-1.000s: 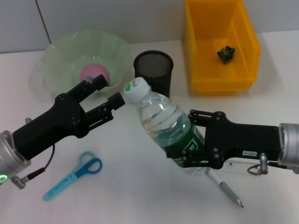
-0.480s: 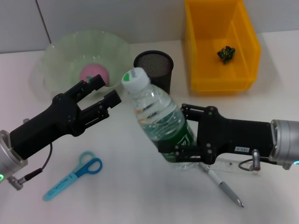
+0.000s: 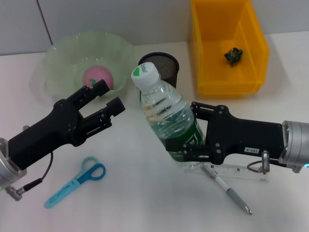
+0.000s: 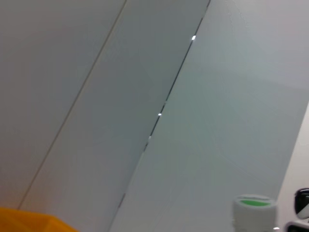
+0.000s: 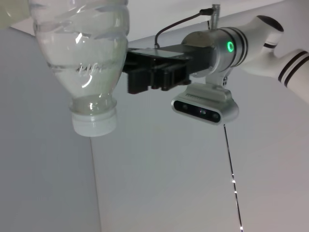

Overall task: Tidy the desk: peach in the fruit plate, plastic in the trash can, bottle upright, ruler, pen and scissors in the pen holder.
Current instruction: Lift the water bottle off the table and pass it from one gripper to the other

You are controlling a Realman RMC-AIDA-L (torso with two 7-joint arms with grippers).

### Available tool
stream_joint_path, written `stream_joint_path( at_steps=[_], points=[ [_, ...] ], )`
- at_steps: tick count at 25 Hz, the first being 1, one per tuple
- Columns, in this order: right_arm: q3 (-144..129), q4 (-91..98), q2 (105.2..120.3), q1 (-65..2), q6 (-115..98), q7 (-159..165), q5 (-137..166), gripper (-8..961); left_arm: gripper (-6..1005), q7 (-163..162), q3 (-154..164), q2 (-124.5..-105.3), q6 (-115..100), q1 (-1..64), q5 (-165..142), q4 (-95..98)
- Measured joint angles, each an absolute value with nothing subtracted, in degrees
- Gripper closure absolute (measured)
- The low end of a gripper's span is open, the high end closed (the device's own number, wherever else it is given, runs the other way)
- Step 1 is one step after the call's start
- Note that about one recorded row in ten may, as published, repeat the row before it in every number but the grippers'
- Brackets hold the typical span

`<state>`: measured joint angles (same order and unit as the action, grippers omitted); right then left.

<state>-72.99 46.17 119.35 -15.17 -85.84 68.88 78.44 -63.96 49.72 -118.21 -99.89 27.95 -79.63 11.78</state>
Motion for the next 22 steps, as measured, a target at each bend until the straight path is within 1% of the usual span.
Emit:
stream_joint_path(
  at_steps=[4, 12, 22],
  points=[
    [-72.86, 43.47, 119.41, -16.97, -85.8, 67.89, 78.36, 153, 179, -63.96, 49.72, -118.21, -99.89, 27.95, -79.63, 11.78],
    [-73.61, 34.54, 119.61, -22.69, -86.02, 64.01, 75.99, 151, 179, -64.69, 49.8, -118.57, -102.46, 28.45, -79.69, 11.25],
    [-74.64, 29.27, 119.68, -26.44, -86.16, 62.27, 75.45, 147, 180, -64.69, 49.83, -118.7, -103.11, 28.61, -79.51, 11.25]
  ],
)
